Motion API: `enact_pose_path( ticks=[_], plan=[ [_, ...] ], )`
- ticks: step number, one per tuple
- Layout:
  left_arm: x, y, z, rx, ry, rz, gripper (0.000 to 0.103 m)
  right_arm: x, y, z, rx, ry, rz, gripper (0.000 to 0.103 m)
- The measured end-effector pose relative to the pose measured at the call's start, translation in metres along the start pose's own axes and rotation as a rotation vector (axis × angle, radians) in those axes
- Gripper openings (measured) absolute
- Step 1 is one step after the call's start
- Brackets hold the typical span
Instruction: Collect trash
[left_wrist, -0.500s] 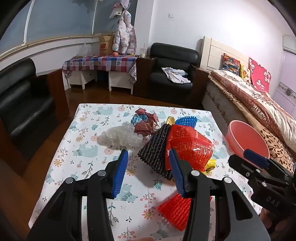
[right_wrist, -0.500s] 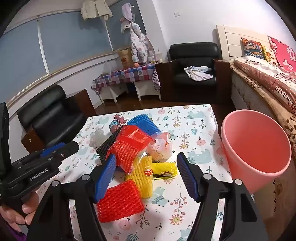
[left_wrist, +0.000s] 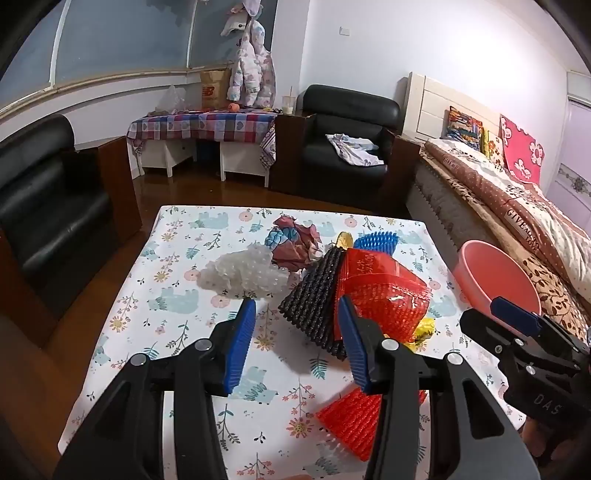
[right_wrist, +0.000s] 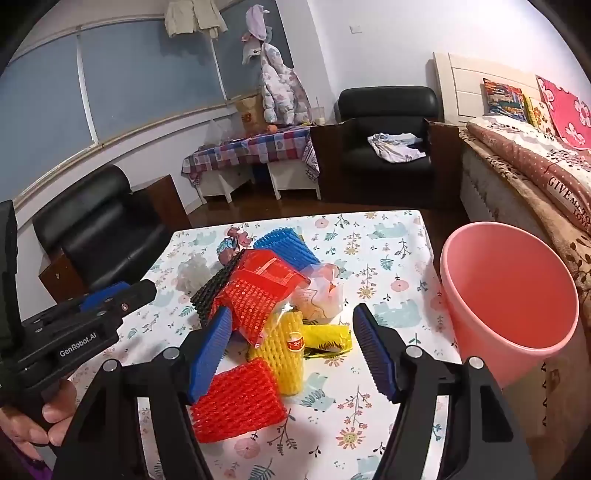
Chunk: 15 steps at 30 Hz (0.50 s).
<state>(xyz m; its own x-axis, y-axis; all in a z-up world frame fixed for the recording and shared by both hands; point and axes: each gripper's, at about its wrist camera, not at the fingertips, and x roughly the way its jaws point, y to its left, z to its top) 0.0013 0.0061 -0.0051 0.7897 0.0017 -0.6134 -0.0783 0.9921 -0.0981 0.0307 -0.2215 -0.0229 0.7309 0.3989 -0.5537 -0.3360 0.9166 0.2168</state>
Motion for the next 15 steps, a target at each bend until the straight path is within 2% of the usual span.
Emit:
enact_pose_path(
  ticks=[15],
  plan=[
    [0.0021,-0.001,0.0017,-0.009,0.008,0.008,0.047,-0.0024,0.004,0.002,-0.018,-0.014,0.006,0.068]
  ],
)
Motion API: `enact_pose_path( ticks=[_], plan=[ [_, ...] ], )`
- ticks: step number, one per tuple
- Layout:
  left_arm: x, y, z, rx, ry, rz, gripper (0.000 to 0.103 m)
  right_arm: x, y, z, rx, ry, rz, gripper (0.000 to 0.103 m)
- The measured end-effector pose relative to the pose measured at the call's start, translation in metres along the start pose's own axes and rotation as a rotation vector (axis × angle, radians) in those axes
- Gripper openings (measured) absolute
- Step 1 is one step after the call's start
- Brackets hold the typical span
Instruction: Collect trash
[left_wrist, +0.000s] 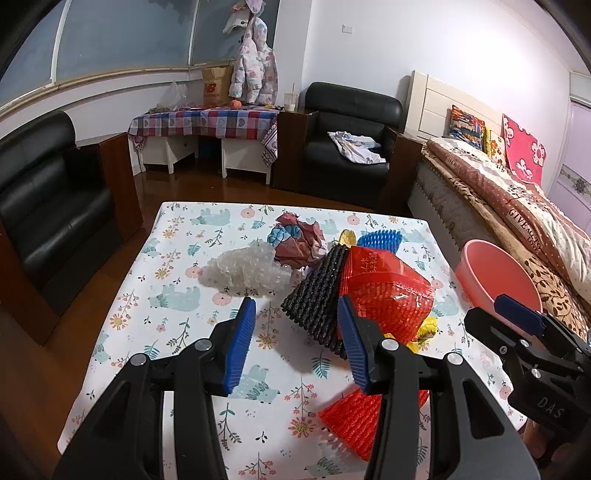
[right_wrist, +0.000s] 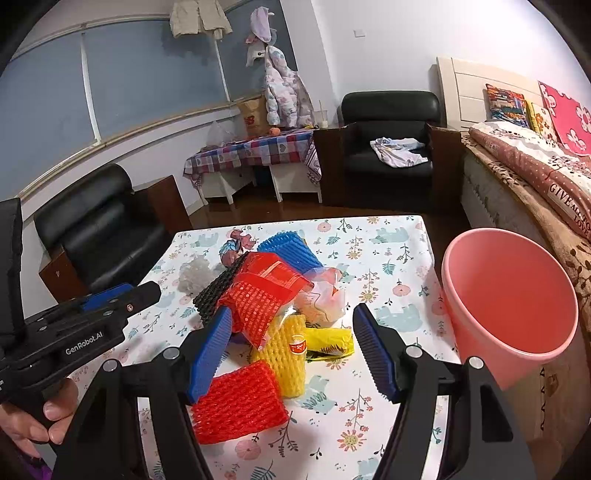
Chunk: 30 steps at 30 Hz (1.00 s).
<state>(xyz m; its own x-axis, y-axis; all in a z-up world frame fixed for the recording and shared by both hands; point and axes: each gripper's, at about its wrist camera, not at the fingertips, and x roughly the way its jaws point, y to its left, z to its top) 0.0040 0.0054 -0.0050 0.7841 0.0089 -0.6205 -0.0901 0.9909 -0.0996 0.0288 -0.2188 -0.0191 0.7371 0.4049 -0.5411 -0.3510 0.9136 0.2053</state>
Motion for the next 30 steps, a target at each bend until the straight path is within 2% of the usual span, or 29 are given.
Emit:
enact_pose_path(
  ticks=[30],
  plan=[
    [0.0007,0.0,-0.0014,-0.003,0.005,-0.002,0.047,-0.0008,-0.0001,0.0004,0.002,-0.002,0.0,0.067]
  ],
)
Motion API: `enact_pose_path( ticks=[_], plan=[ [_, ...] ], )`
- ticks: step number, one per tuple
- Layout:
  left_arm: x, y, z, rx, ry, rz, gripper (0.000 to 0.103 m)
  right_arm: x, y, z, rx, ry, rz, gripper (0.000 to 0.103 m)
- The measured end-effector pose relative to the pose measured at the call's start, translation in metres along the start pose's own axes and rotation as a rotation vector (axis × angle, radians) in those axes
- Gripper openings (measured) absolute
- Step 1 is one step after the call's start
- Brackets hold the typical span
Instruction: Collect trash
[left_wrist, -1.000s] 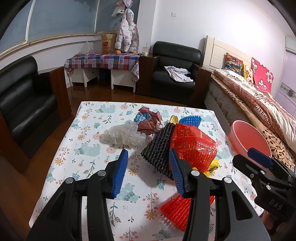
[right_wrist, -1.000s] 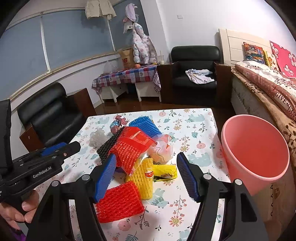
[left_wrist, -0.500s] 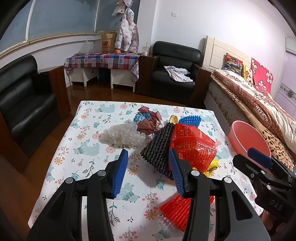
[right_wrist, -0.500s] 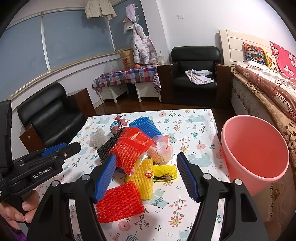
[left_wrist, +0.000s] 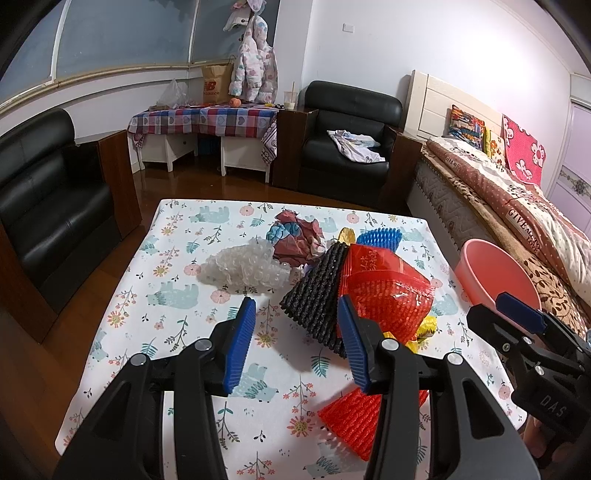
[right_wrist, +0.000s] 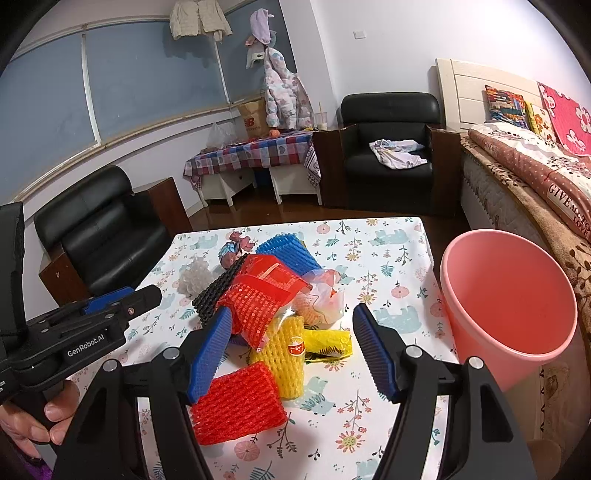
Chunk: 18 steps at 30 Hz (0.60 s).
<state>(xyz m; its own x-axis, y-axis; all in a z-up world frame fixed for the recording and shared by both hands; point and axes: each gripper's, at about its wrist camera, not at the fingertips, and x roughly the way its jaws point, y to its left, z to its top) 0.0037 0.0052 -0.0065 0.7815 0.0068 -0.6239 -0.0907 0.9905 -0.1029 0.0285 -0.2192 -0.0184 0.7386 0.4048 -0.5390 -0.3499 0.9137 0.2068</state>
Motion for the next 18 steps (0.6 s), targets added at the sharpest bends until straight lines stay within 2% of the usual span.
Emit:
enact_pose_path(
  ticks=[18],
  plan=[
    [0.0005,-0.0011,-0.0012,-0.001,0.002,-0.001,0.047,0.0001,0.0,-0.0005,0.0,-0.002,0.001,0.067]
  ],
)
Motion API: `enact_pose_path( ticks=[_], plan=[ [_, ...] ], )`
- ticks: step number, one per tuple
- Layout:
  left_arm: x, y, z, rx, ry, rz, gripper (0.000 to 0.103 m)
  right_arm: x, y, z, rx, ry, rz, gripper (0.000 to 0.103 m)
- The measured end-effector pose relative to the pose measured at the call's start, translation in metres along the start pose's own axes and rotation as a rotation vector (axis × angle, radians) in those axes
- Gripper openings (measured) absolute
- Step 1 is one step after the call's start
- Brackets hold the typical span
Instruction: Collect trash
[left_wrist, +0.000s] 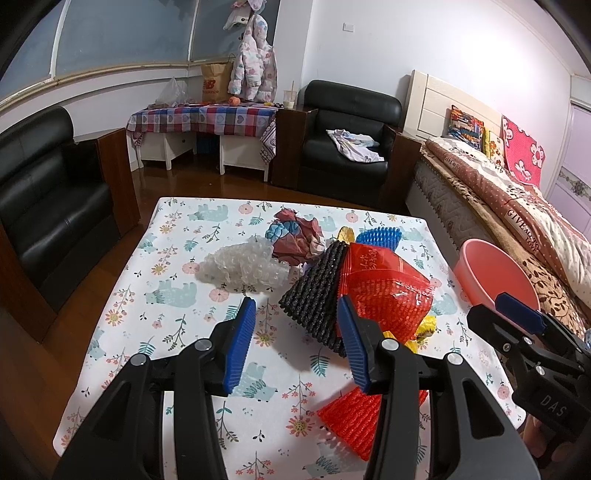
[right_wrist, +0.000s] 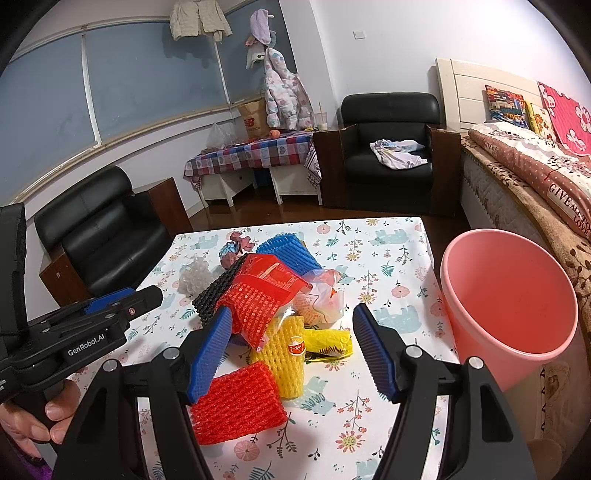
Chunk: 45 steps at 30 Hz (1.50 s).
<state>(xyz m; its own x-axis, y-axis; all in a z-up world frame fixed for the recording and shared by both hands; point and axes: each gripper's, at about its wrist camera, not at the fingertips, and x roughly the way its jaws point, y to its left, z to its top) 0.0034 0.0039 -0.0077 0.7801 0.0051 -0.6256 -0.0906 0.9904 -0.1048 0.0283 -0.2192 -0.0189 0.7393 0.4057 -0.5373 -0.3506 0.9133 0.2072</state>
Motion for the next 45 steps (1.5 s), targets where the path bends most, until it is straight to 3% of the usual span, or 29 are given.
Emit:
enact_pose_path(
  ticks=[14,20,26,35,42,45],
  plan=[
    [0.008,0.003,-0.006,-0.019,0.024,-0.022,0.047,0.001,-0.005,0.0,0.009,0.008,-0.002,0.067],
    [0.004,0.02,-0.003,-0.031,-0.005,-0.12,0.047,0.004,-0.01,-0.004,0.014,0.02,-0.005,0.067],
    [0.012,0.036,-0.004,-0.072,0.033,-0.229,0.047,0.011,-0.009,-0.008,0.011,0.04,0.024,0.065],
    [0.039,0.038,-0.002,-0.038,0.082,-0.227,0.047,0.028,0.0,-0.003,0.011,0.075,0.126,0.062],
    [0.053,0.041,0.003,-0.03,0.099,-0.228,0.047,0.061,-0.005,0.003,0.083,0.147,0.175,0.06],
    [0.057,0.041,0.006,-0.029,0.106,-0.233,0.047,0.073,-0.005,0.008,0.106,0.175,0.207,0.051]
  ],
)
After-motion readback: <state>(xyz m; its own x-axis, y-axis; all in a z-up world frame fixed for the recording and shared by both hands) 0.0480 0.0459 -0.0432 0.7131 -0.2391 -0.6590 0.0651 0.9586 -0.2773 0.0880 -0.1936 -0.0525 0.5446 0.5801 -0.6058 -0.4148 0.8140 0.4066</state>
